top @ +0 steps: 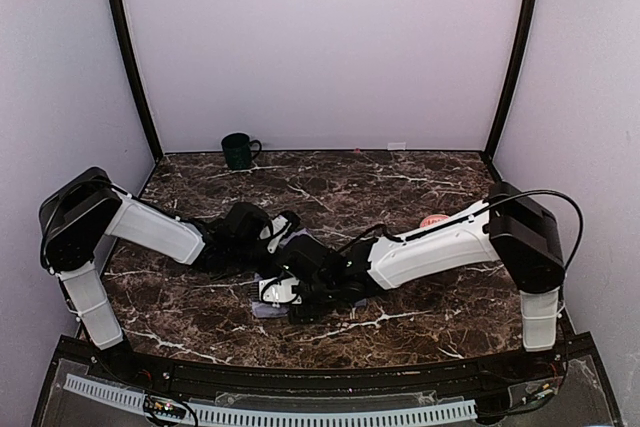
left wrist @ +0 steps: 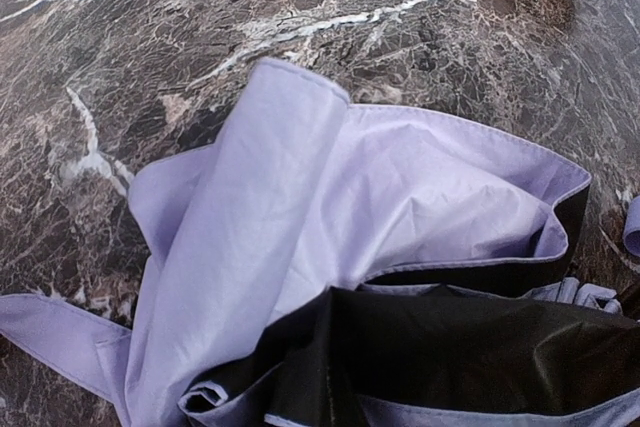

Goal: Put away the umbrella

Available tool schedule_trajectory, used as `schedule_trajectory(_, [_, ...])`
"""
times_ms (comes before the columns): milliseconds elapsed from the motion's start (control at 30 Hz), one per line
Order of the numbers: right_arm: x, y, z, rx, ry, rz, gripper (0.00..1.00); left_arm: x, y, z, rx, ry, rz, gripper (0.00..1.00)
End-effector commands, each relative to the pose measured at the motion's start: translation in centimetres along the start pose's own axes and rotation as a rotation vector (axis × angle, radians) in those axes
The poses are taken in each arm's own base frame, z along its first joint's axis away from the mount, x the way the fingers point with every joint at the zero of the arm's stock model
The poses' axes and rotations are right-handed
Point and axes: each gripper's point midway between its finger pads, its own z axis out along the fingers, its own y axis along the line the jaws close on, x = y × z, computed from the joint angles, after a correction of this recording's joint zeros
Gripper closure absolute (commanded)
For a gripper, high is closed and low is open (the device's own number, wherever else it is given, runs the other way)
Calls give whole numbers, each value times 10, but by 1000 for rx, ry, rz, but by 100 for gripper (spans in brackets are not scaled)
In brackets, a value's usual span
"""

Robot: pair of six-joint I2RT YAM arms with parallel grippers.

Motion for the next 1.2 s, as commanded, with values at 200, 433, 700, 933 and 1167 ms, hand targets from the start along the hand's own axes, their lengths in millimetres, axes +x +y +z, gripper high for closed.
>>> schedule_trajectory(200, [38, 53, 12, -307, 139, 172, 54, 12, 4, -13, -25, 71, 10, 93])
schedule_trajectory(433, [42, 82, 7, -412, 126, 373, 70, -65, 29, -56, -141, -159, -92, 24])
schedule_trajectory(700, [54, 117, -3, -600, 118, 554, 77, -115, 59, -150, -274, -416, -112, 1])
schedule_trajectory(933, [54, 132, -12, -819, 111, 692, 77, -109, -3, -230, -101, -617, 99, 17])
schedule_trajectory(1167, [60, 130, -12, -928, 98, 836, 78, -53, -99, -239, 146, -563, 517, 22])
